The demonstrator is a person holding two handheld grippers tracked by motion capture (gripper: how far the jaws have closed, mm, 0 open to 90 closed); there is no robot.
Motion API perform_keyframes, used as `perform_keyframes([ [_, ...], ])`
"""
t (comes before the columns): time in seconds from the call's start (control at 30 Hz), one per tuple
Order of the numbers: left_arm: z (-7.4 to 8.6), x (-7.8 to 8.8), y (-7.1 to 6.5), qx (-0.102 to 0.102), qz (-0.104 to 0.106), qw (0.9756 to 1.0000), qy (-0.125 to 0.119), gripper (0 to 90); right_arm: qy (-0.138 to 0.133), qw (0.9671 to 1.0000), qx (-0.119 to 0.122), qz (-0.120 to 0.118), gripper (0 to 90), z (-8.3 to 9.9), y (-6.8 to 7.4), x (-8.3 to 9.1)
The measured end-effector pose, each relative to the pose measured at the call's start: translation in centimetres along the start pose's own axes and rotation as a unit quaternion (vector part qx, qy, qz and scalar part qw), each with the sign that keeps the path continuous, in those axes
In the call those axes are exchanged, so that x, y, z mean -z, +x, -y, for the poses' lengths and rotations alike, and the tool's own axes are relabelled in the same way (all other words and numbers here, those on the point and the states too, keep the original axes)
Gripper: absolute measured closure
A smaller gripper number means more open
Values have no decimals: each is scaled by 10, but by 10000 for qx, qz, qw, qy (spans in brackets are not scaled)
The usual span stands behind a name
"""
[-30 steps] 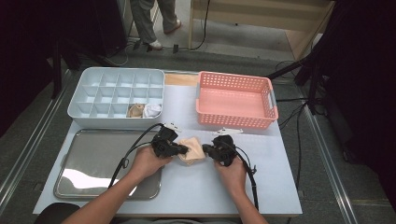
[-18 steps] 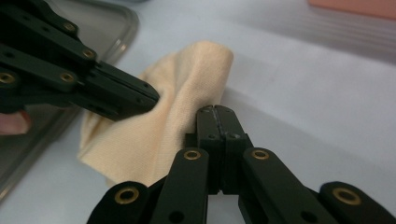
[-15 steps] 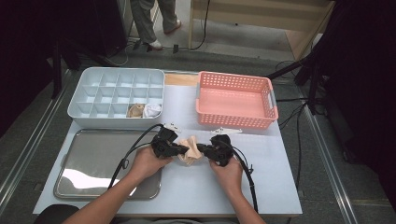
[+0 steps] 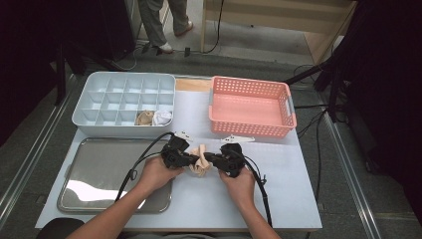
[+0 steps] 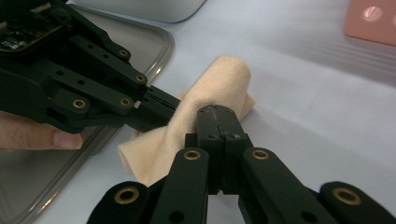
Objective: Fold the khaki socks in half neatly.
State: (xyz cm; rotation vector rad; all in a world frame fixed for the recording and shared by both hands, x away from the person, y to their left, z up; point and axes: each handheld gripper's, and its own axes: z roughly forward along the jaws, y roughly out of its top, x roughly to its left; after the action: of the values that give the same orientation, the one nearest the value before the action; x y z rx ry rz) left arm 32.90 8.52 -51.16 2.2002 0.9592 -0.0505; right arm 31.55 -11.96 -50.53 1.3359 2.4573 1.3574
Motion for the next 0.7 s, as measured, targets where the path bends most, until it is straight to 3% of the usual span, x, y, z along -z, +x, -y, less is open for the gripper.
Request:
perform_keyframes([
  [0.17, -1, 3, 2, 57, 14, 10000, 13, 871, -10, 9999, 124, 74, 900, -1, 3, 0],
  [0.43, -5, 23, 3, 103, 80, 9999, -60, 864, -19, 9998, 148, 91, 900, -2, 1, 1],
  [0.57, -2, 17, 3, 130, -2, 9997, 206, 864, -19, 9997, 216, 64, 900, -3, 4, 3],
  [0.7, 0, 12, 7, 220, 16, 9996, 159, 870, -45, 9993, 369, 28, 900, -4, 12, 3],
])
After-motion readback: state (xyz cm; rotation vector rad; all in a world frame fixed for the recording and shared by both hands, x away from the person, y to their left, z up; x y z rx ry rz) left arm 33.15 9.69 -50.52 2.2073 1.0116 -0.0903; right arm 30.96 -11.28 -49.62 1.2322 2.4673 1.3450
